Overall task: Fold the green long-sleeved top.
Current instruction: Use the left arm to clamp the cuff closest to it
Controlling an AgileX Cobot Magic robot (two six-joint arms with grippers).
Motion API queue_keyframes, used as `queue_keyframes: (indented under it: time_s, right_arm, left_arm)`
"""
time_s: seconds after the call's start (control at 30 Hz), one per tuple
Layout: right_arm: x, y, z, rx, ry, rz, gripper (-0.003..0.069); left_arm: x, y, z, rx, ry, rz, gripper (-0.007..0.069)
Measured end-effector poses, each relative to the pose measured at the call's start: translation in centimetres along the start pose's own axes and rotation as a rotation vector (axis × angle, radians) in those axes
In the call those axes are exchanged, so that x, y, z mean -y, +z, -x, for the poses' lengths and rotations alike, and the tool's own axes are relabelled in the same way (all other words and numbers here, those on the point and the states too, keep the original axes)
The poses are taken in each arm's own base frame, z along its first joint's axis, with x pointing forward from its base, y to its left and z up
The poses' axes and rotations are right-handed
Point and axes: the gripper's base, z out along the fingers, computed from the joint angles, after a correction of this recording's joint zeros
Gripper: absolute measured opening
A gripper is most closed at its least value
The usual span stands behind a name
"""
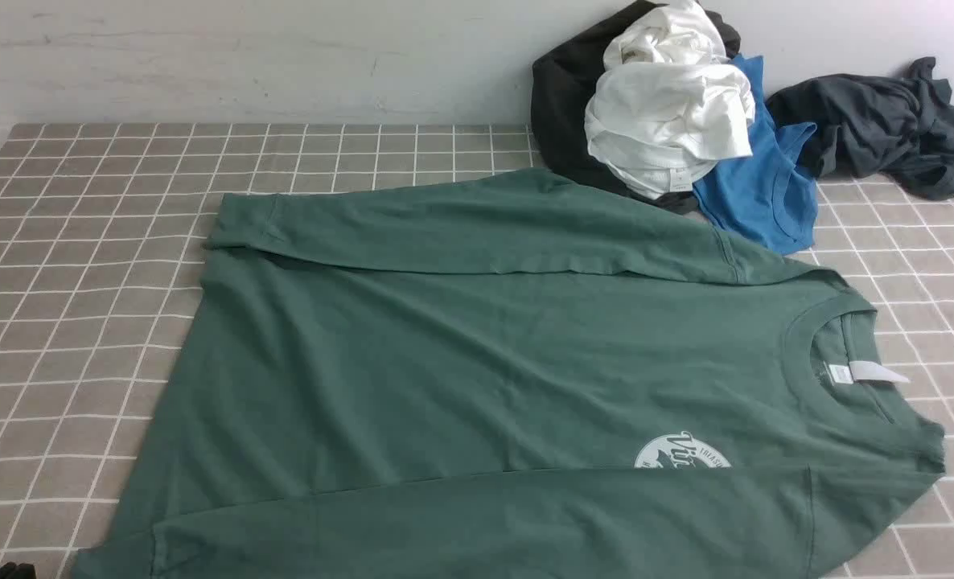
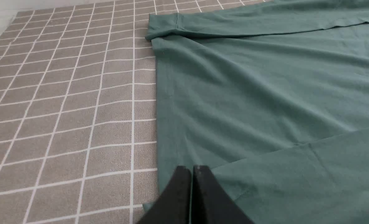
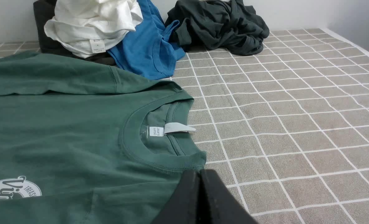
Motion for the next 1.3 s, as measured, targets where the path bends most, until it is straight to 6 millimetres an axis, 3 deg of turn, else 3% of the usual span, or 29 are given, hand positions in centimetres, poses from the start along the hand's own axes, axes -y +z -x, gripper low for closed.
queue_keyframes:
  time_s: [0.9, 1.3]
  right_arm:
    - [0.00, 0.00, 0.00, 0.000, 0.000, 0.000, -0.0014]
    - [-0.05, 0.02, 0.37, 0.050, 0.007, 0.005, -0.0014]
  left_arm:
    - [0.01, 0.00, 0.00, 0.000, 0.002, -0.001, -0.0007]
    - [-0.33, 0.01, 0.62, 0.075, 0.103, 0.040, -0.0007]
